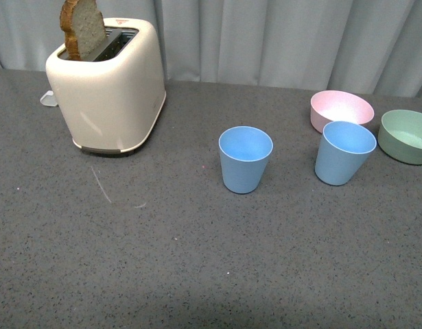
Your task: Stack blue cups with both arms
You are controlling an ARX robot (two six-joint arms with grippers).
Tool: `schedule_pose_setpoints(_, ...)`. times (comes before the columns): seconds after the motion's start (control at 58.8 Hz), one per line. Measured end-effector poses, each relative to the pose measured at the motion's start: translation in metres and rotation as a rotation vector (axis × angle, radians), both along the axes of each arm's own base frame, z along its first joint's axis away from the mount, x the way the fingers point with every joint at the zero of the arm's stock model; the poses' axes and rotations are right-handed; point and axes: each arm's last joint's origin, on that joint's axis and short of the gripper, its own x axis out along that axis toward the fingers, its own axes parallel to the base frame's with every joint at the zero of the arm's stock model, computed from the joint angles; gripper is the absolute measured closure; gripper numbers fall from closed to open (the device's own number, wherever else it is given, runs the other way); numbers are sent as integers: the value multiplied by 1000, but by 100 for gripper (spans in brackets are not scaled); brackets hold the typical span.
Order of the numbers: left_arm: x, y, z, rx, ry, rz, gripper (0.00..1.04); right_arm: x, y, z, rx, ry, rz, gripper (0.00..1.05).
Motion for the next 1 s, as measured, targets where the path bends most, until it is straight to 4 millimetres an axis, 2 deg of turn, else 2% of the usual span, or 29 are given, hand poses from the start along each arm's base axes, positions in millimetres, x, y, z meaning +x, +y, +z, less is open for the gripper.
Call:
schedule_pose_setpoints(0.136, 0, 0, 0, -1, 1, 0, 99, 0, 0, 0, 0, 0, 0, 10)
schedule_pose_setpoints(0.255, 0, 0, 0, 0, 0, 0, 74, 0, 0, 0, 0, 0, 0, 10)
schedule_pose_setpoints(0.476, 0, 0, 0, 0, 0, 0, 34, 0, 0, 0, 0, 0, 0, 10)
schedule_pose_setpoints(0.561, 0, 0, 0, 0, 0, 0, 18, 3, -2, -1, -103, 82, -100, 10)
schedule_pose_setpoints(0.629, 0, 0, 0, 0, 0, 0, 7, 9, -4, -2, -147, 141, -116, 10)
schedule_pose_setpoints(0.646, 0, 0, 0, 0, 0, 0, 5, 11, -4, -1, -153, 156, -116, 10)
schedule_pose_setpoints(0.782, 0, 0, 0, 0, 0, 0, 7, 39, -5, 6, -158, 239, -69, 10)
schedule_pose_setpoints(0.867, 0, 0, 0, 0, 0, 0, 7, 80, -6, 15, -114, 336, -50, 10)
schedule_pose_setpoints(0.901, 0, 0, 0, 0, 0, 0, 7, 100, -7, 11, -104, 412, -67, 10)
schedule_pose_setpoints(0.986, 0, 0, 0, 0, 0, 0, 7, 127, -8, 3, -53, 529, -67, 10)
schedule_pose_setpoints(1.003, 0, 0, 0, 0, 0, 0, 7, 139, -8, 0, -33, 565, -71, 10)
